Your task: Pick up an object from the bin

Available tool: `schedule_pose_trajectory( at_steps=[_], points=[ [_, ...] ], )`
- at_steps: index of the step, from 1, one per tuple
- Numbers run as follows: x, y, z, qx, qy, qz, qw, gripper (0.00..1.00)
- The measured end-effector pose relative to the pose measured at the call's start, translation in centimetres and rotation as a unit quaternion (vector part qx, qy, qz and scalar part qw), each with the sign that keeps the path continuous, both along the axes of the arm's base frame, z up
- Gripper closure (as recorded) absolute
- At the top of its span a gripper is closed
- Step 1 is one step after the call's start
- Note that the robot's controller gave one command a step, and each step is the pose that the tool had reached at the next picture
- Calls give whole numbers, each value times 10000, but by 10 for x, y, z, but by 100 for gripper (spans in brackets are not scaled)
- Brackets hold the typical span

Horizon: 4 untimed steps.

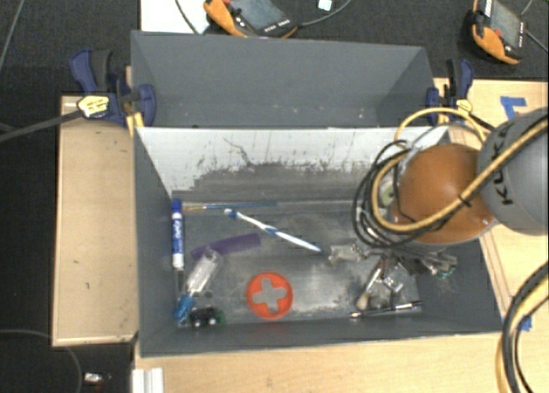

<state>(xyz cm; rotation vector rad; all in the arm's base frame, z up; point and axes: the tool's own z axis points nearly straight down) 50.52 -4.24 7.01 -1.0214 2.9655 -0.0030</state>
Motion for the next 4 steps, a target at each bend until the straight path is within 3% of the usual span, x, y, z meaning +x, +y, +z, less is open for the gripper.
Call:
schedule_pose_trajectory(
  at_steps=[1,3,4],
  points=[
    [1,-24,0,12,20,95,10000,100],
    [2,-24,4,15,7,88,10000,100],
    [-1,-23,23,26,68,75,9999,100]
  ],
)
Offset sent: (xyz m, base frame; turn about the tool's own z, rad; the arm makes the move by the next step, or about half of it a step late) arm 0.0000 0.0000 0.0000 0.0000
